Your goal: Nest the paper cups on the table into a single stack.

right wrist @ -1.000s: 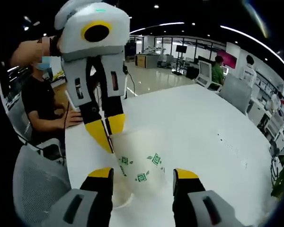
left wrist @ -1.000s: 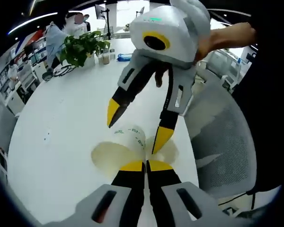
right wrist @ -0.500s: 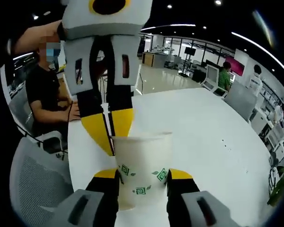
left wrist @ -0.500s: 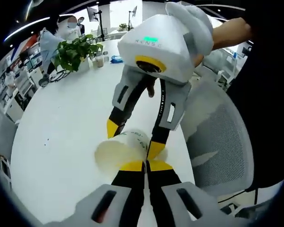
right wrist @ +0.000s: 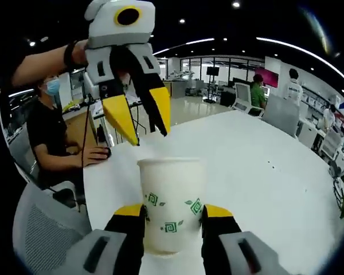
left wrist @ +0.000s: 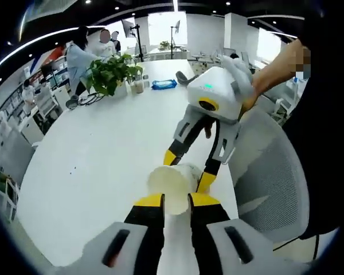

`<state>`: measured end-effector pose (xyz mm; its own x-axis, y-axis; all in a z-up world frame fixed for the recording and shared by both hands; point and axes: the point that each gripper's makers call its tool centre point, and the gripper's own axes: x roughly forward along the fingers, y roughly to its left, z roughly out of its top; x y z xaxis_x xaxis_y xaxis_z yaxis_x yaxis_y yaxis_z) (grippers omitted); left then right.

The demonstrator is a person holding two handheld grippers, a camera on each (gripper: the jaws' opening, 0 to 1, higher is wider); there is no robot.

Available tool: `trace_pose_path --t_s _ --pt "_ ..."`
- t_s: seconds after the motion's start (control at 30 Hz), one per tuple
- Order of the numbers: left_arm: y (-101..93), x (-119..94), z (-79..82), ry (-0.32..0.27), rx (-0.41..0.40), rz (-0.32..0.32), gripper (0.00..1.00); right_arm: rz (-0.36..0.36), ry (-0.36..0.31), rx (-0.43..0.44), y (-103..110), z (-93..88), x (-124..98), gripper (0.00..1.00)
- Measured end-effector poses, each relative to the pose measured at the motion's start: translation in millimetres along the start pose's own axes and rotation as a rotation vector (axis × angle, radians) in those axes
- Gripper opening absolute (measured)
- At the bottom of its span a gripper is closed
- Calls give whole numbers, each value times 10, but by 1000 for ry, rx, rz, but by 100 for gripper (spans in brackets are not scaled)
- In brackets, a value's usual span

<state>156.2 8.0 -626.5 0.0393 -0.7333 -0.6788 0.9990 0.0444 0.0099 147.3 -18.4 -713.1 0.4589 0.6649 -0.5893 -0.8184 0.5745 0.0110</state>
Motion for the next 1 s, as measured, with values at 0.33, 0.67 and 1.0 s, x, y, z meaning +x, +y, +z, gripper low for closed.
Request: trace_pose_path --t_s 0.33,0.67,1.0 --pt "279 23 -297 -34 -269 110 15 -3 -13 -6 43 17 -47 37" --pt "237 283 -358 -23 -364 42 15 7 -28 -20 83 23 -22 37" --pt "185 375 -298 -59 -484 -24 1 1 -42 -68 120 81 -83 37"
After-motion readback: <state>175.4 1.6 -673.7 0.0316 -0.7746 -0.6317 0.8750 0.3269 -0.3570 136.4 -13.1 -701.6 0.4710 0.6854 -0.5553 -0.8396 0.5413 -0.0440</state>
